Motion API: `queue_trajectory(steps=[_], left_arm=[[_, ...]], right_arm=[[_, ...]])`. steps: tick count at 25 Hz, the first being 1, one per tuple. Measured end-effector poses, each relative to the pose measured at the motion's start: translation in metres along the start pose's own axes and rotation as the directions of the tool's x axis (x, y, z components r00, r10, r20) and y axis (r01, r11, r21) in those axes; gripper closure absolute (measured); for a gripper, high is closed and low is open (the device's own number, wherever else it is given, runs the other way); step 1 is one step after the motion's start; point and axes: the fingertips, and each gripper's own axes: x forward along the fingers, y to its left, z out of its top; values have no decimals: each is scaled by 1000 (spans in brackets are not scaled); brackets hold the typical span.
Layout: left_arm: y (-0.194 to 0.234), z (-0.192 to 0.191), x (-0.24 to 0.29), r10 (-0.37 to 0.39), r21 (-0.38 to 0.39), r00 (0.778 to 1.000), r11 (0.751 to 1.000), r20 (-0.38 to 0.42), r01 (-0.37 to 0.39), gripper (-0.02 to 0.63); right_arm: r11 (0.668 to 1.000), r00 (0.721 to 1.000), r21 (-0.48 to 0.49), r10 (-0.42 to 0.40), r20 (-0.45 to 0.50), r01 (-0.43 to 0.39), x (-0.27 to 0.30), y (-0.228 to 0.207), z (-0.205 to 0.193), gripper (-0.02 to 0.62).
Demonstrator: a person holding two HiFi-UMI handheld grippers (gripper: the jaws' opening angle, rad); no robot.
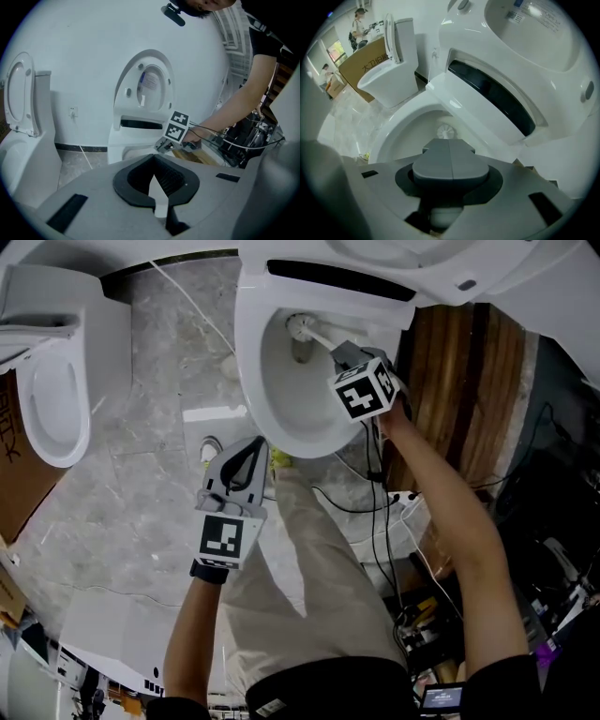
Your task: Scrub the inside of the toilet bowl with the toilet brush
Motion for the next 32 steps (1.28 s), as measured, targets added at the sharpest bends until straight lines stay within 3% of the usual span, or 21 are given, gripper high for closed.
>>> queue_trajectory(steps=[10, 18, 22, 25, 29, 32], left_arm=[[0, 7, -5, -12, 5, 1000, 1000, 11, 12, 589], [12, 8, -19, -19, 14, 1000, 1000, 10, 19, 589], [18, 1, -27, -23, 36, 1000, 999, -8, 24, 589], [19, -1, -32, -16, 26, 1000, 1000, -2, 16, 589], [12, -6, -34, 4, -1, 1000, 1000, 12, -4, 589], [11, -14, -35, 8, -10, 1000, 1000, 9, -8, 589]], right_arm=[[996, 993, 4, -83, -82, 84, -15, -25, -49, 434], [993, 981, 2, -118, -153, 120, -35, -13, -86, 434], [991, 973, -110, -100, -210, 78, -57, 27, -89, 434], [975, 987, -222, -55, -153, 20, -67, 59, -83, 434], [932, 992, -363, -32, -122, -15, -39, 80, -73, 434], [916, 994, -399, -7, -111, -38, -10, 98, -56, 435]])
